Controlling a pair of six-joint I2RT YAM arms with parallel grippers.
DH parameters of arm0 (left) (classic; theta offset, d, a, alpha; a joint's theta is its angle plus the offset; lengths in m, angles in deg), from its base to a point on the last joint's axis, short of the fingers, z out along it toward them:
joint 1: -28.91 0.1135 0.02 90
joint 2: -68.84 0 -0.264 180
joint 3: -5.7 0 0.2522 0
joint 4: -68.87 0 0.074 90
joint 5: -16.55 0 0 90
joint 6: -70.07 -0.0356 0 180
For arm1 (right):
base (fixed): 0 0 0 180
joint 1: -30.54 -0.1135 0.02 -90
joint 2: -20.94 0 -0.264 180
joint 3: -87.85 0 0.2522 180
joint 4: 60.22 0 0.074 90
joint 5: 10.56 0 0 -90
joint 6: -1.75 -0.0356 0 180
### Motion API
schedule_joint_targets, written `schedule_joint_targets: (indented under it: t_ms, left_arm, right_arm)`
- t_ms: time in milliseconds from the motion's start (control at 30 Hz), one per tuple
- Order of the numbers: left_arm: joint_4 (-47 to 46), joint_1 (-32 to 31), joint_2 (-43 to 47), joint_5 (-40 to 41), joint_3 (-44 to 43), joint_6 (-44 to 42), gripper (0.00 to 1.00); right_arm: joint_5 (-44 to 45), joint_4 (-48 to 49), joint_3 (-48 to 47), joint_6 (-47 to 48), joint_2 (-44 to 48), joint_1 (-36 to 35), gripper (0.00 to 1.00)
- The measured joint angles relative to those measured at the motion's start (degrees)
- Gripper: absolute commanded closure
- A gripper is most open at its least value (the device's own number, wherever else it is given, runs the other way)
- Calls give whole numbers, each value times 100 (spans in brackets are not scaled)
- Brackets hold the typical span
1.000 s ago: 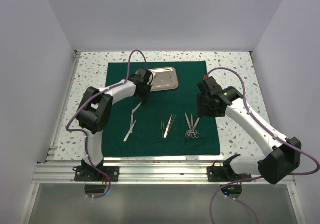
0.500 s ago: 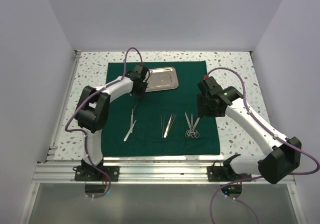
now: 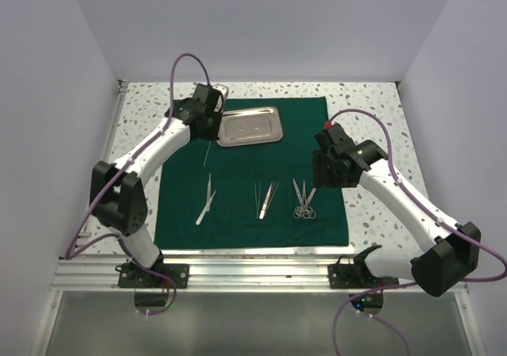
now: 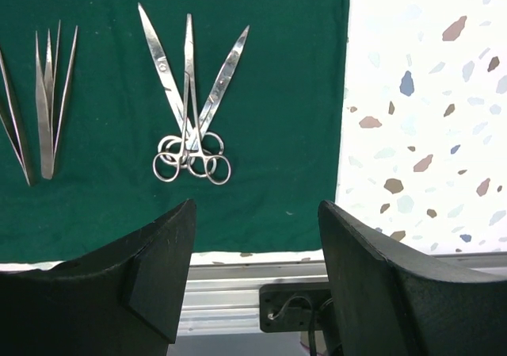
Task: Open and lay out the surgical kit
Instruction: Place the medical item in the surgical kit, then reset both arms
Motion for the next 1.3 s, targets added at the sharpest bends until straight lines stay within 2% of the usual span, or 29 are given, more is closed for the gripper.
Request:
schedule_joint_targets:
  t_ms: [100,300,433,567,633,667,700,733,767,800,967,1100,1300]
  left_arm:
    - [-55,-2,798,-44,887,345,100]
    - [-256,-37,2452,-240,3254,1270,100]
    - [-525,-81,2841,-306,4201,1665,100]
    - [-870,-87,2815,-315,4485,1818,98]
    - [-1073,-87,2712,-310,4489,1840,82]
    - [-1172,-87,2632,-295,4489,1847,57]
    - [-1231,-87,2544,-275,4485,1829,37]
    - [-1237,-87,2463,-251,4468,1849,8]
    - [-1235,-87,2396,-214,4446,1851,1]
    - [-1226,-87,2356,-184,4422,1915,0]
    - [-960,-87,2444,-81,3963,1926,1]
    - [-763,-87,2973,-103,3491,1825,0]
    - [-925,-90,4885,514,3265,1694,0]
  right_arm:
    - [-9,4,70,-7,48,0,33]
    - [-20,4,136,-20,92,0,33]
    - [-120,4,157,-20,96,0,34]
    - [-216,4,201,-24,96,0,34]
    - [-275,9,219,-28,96,0,34]
    - [-299,7,221,-35,96,0,34]
    - [-304,7,221,-39,96,0,34]
    - [-306,9,221,-42,96,0,34]
    - [-308,9,221,-46,101,0,33]
    - [-313,9,223,-46,109,0,32]
    - [-496,149,229,-24,496,0,15]
    - [-562,258,-192,85,999,0,2]
    - [42,920,-896,455,1770,0,2]
